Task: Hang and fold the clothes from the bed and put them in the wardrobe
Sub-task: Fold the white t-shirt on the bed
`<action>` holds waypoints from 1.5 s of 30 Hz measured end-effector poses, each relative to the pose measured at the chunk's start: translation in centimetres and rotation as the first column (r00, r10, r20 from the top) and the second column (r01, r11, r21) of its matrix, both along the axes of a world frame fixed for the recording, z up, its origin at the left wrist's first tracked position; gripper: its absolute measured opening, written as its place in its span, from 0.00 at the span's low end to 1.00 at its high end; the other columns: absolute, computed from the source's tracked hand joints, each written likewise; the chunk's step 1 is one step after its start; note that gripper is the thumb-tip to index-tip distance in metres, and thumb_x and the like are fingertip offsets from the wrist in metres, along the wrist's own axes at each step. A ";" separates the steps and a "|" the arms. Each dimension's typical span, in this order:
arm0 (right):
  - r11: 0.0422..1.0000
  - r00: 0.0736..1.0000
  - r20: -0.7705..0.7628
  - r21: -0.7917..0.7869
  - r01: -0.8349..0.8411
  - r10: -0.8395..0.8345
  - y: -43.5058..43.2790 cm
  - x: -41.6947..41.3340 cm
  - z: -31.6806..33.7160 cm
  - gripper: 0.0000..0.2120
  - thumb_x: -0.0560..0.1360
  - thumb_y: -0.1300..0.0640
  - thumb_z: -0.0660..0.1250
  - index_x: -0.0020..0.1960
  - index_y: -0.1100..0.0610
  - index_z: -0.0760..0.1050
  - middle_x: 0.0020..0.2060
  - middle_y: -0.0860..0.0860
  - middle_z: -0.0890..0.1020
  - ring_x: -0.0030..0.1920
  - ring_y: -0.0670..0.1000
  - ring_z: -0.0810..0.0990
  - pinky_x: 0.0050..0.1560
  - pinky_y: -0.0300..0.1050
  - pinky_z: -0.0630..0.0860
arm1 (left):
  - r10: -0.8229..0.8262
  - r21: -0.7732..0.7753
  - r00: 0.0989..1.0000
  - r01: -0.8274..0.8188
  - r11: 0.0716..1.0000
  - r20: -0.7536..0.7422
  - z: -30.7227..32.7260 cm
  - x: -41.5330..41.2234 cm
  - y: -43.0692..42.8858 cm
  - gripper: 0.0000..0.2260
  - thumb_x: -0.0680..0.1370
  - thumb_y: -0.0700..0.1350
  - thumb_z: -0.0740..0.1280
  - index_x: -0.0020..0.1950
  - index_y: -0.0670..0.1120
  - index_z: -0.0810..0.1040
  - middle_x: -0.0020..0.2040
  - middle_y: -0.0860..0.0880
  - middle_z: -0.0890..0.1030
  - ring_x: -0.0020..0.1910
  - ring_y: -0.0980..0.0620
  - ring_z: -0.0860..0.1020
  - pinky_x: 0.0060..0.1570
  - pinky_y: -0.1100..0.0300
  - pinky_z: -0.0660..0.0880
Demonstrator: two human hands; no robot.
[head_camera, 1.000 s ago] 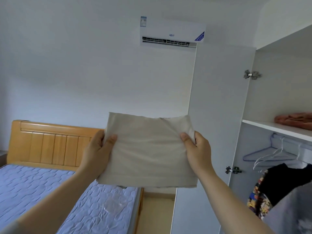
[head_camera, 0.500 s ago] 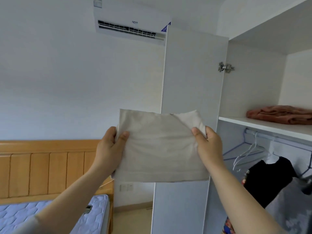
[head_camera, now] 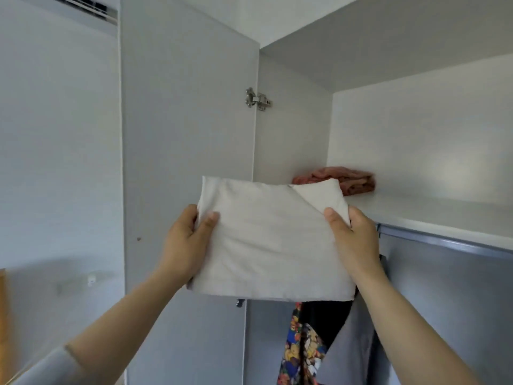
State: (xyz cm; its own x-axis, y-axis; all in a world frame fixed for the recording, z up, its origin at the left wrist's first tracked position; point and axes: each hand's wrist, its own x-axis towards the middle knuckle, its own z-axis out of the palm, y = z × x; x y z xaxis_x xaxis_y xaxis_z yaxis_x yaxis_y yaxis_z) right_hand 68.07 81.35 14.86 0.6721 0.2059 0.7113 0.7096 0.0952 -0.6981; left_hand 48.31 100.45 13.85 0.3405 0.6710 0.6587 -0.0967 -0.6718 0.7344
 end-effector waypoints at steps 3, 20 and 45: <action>0.987 0.986 0.044 -0.015 0.162 -0.161 -1.6 3.4 1.0 0.12 0.79 0.52 0.65 0.42 0.60 0.75 0.36 0.50 0.81 0.36 0.48 0.75 0.34 0.39 0.69 | -0.140 0.001 0.990 0.140 0.990 0.012 0.6 6.1 0.6 0.16 0.80 0.54 0.63 0.46 0.40 0.71 0.37 0.43 0.74 0.35 0.49 0.72 0.34 0.55 0.68; 0.803 0.809 0.120 -0.108 0.587 -0.575 -7.2 14.7 7.0 0.13 0.79 0.49 0.65 0.43 0.58 0.77 0.37 0.49 0.81 0.37 0.49 0.78 0.35 0.42 0.70 | -0.648 0.031 0.757 0.648 0.761 0.083 5.7 28.9 1.5 0.04 0.80 0.49 0.65 0.51 0.50 0.78 0.41 0.59 0.82 0.38 0.64 0.79 0.33 0.72 0.71; 0.304 0.815 0.404 -0.783 0.543 -0.416 -1.6 11.4 7.5 0.17 0.74 0.37 0.65 0.52 0.48 0.80 0.50 0.44 0.81 0.53 0.49 0.75 0.55 0.47 0.73 | -0.532 0.117 0.758 0.609 0.785 -0.378 7.4 36.7 1.3 0.20 0.74 0.48 0.72 0.29 0.45 0.65 0.28 0.49 0.68 0.27 0.53 0.65 0.28 0.61 0.61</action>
